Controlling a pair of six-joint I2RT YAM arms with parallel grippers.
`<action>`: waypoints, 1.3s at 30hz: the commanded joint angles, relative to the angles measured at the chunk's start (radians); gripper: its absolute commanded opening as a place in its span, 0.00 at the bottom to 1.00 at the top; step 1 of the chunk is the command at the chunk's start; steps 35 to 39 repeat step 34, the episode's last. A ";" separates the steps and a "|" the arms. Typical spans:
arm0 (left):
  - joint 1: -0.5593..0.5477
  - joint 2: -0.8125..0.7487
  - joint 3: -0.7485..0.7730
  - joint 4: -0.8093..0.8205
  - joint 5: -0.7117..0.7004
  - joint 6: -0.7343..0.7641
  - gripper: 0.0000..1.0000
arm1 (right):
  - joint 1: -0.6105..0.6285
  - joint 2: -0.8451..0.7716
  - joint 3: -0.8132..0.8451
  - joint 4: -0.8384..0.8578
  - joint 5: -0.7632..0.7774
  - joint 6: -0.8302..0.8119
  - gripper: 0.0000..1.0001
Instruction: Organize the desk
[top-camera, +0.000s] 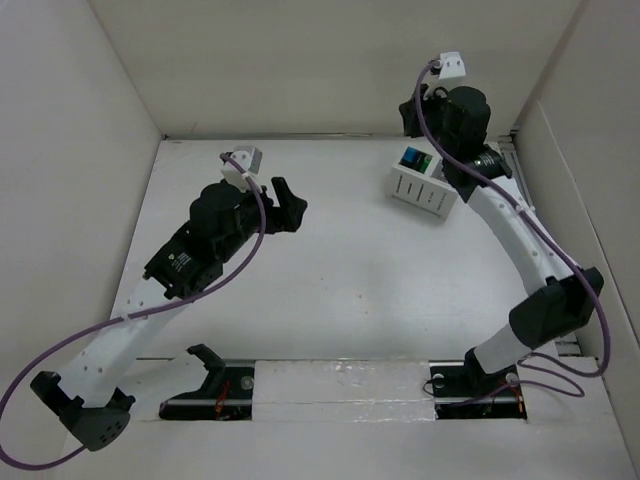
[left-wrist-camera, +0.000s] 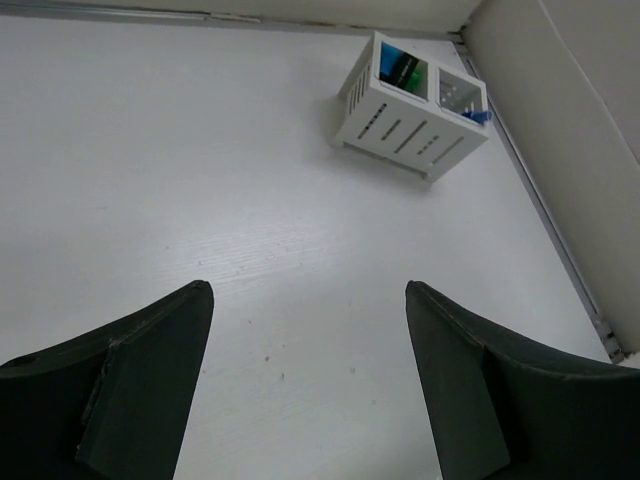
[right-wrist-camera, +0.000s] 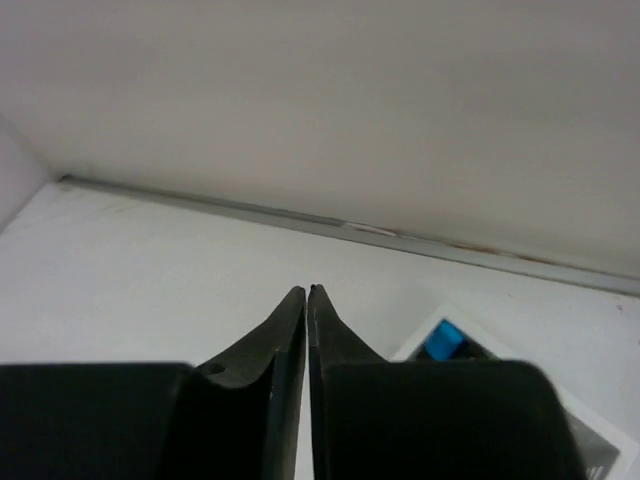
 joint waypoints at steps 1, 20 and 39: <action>-0.005 -0.011 -0.058 0.075 0.132 0.037 0.74 | 0.144 -0.117 0.048 -0.141 -0.047 -0.077 0.07; -0.071 -0.107 -0.109 0.118 -0.028 -0.069 0.77 | 0.568 -0.605 -0.725 -0.312 0.145 0.207 0.60; -0.071 -0.092 -0.106 0.022 -0.122 -0.279 0.81 | 0.570 -0.598 -0.828 -0.226 0.052 0.121 0.73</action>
